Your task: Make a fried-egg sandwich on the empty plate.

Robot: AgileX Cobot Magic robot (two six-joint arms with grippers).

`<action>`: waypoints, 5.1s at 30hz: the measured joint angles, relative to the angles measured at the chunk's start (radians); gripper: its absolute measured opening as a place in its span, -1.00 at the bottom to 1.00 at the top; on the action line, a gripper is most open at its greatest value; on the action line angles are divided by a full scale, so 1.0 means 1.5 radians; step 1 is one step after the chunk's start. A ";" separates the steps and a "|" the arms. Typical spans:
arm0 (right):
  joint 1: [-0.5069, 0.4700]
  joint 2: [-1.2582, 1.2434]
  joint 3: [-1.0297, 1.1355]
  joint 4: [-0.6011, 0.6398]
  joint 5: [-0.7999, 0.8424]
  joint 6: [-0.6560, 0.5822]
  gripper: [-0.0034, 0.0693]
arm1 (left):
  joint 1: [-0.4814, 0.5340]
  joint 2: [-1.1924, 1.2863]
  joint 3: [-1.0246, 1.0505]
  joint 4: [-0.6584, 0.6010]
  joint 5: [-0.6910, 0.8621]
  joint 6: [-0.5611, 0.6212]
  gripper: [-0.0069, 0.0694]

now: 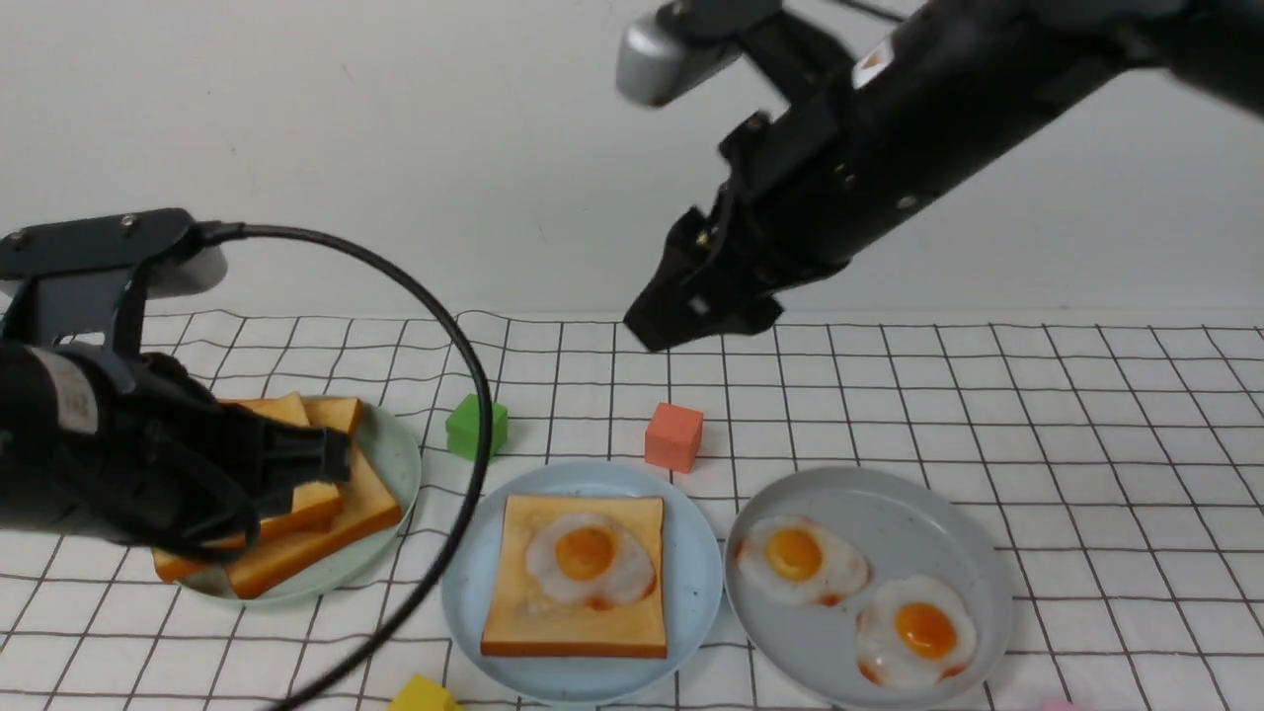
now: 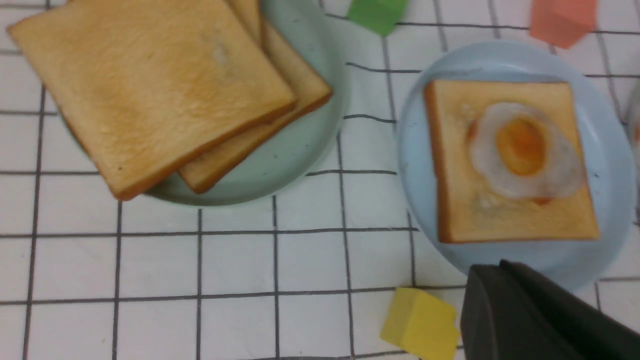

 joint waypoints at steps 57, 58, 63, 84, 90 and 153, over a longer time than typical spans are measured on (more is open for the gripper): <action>0.000 -0.389 0.281 0.087 0.024 -0.066 -0.89 | 0.522 0.467 -0.056 -0.723 0.055 0.650 -0.23; 0.000 -0.389 0.281 0.087 0.029 -0.066 -0.89 | 0.522 0.457 -0.056 -0.720 0.080 0.650 -0.23; 0.000 -0.389 0.281 0.085 0.049 -0.052 -0.88 | 0.513 0.391 -0.056 -0.732 0.140 0.642 -0.26; 0.000 -0.389 0.281 0.005 0.111 0.036 -0.84 | 0.102 0.452 -0.087 -0.718 -0.037 0.687 -0.30; 0.000 -0.389 0.281 0.005 0.122 0.036 -0.79 | 0.102 0.474 -0.087 -0.718 -0.055 0.662 -0.31; 0.000 -1.044 0.859 -0.254 -0.310 0.439 -0.90 | 0.016 -0.664 0.222 -0.053 0.160 0.145 -0.85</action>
